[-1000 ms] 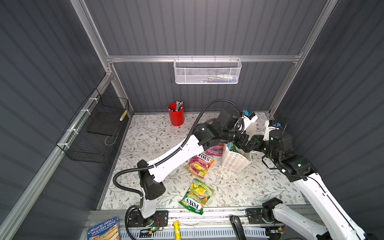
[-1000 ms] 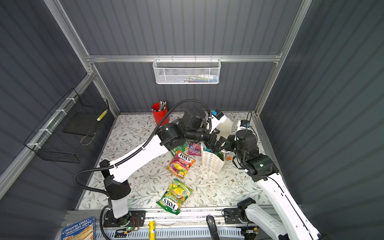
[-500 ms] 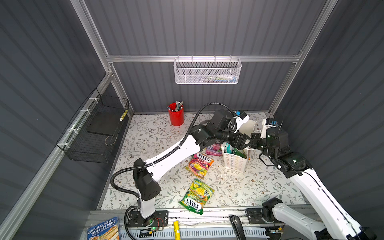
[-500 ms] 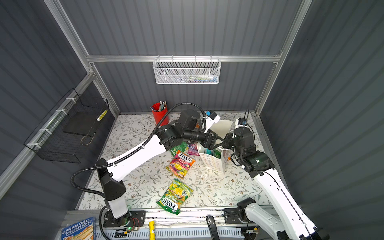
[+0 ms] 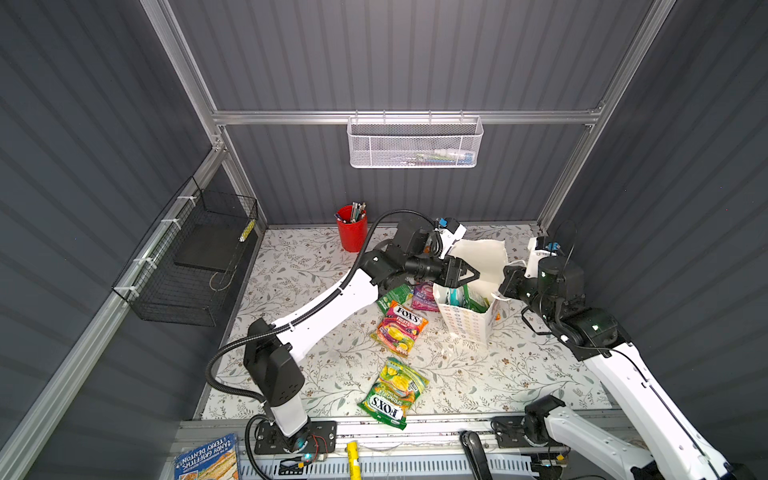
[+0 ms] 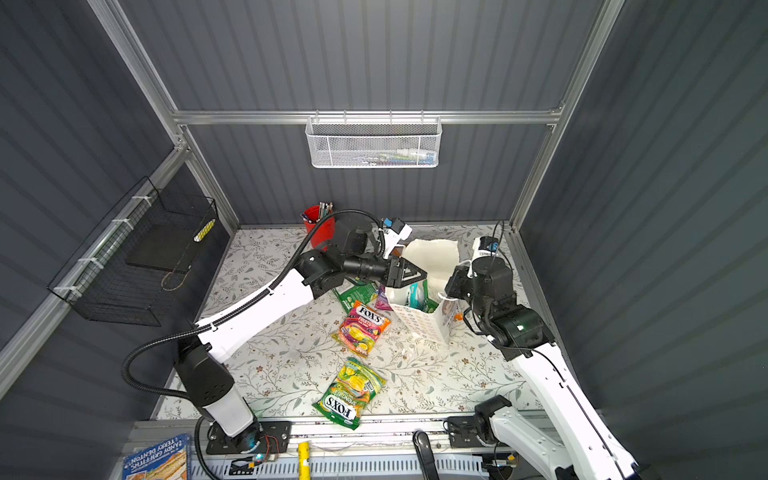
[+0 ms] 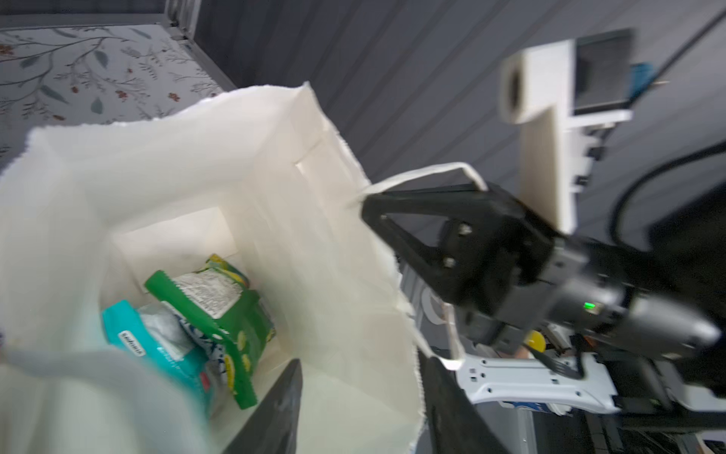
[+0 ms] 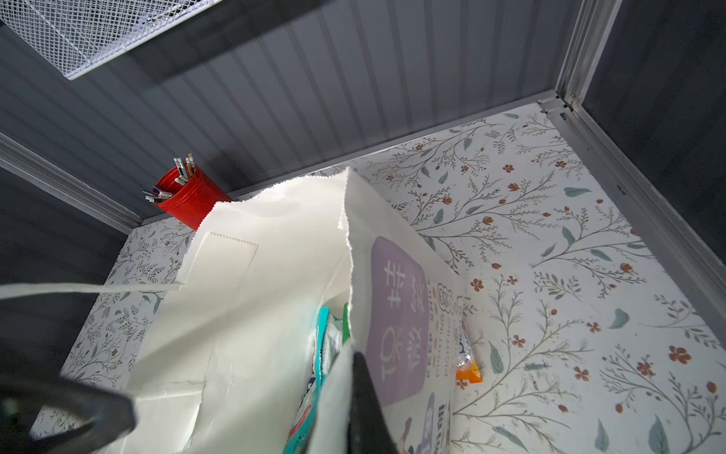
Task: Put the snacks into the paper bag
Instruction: 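Raise the left gripper out of the bag while right holds the bag edge, then move the left gripper down to the green spring tea candy packet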
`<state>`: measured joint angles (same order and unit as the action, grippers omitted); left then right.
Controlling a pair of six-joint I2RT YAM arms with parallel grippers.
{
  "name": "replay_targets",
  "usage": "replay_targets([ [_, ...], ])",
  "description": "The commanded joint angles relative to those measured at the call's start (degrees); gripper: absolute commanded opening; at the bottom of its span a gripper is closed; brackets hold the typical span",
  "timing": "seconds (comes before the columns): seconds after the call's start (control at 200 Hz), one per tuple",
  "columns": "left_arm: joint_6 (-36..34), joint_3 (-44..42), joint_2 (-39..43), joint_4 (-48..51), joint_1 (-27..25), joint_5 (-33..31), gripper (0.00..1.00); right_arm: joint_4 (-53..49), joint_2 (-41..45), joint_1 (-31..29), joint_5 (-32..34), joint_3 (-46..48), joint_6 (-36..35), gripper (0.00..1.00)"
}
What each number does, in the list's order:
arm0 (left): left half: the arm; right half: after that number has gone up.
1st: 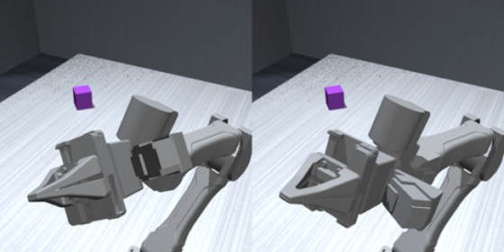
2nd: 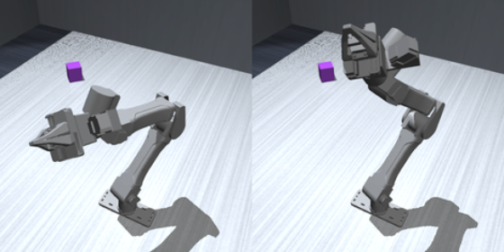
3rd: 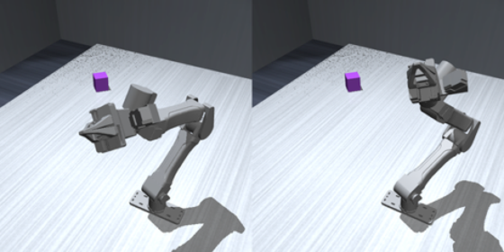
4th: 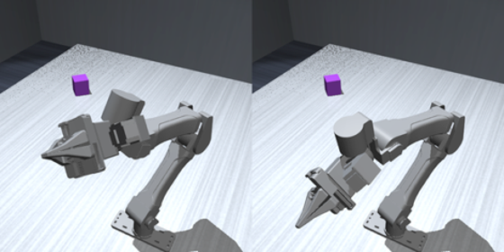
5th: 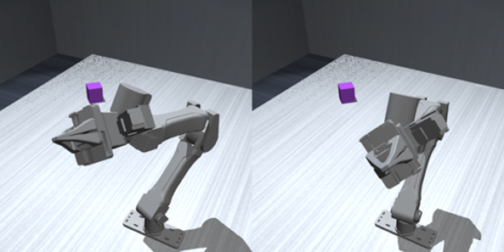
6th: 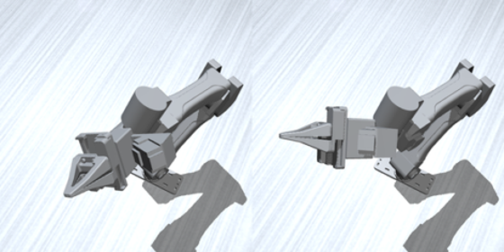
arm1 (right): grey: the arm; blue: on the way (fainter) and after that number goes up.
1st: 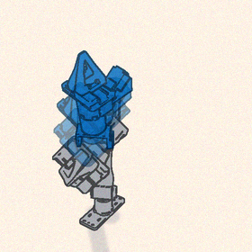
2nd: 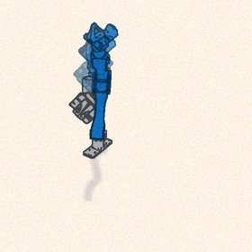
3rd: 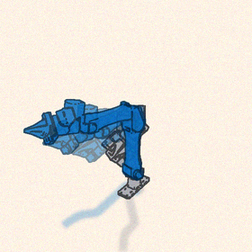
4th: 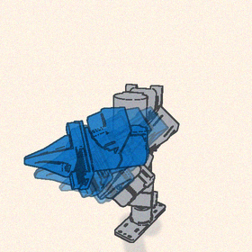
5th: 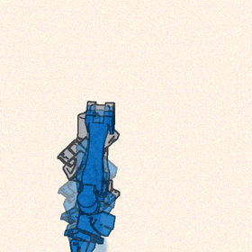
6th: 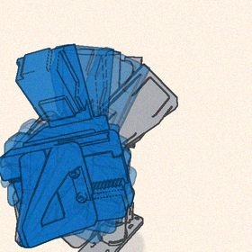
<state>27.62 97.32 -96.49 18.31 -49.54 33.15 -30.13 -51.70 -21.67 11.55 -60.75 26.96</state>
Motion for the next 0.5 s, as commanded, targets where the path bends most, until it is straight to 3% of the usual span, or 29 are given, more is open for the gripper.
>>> replay_targets([
  [0.0,2.58,0.08,4.64,-5.33,-0.21,4.67,0.52,0.55,0.20,-0.04,-0.41,0.19,-0.06,0.00],
  [0.19,2.40,-2.02,7.54,-6.41,-0.28,5.85,0.52,0.56,0.45,0.01,-0.53,0.41,-0.06,0.00],
  [0.285,-0.89,-1.90,10.01,-0.05,-0.26,-3.29,0.55,0.52,0.62,-0.04,-0.46,0.59,-0.06,0.00],
  [0.39,-2.82,-3.00,13.08,7.87,-0.19,-17.79,0.78,0.54,0.64,-0.01,-0.41,0.98,0.09,0.00],
  [0.45,-3.30,-5.40,15.35,8.66,-0.19,-20.39,0.98,0.54,0.73,-0.04,-0.34,1.23,0.01,0.00],
  [0.495,-3.24,-7.54,17.24,8.50,-0.17,-21.25,1.00,0.59,0.89,0.00,-0.13,1.42,-0.06,0.00],
])
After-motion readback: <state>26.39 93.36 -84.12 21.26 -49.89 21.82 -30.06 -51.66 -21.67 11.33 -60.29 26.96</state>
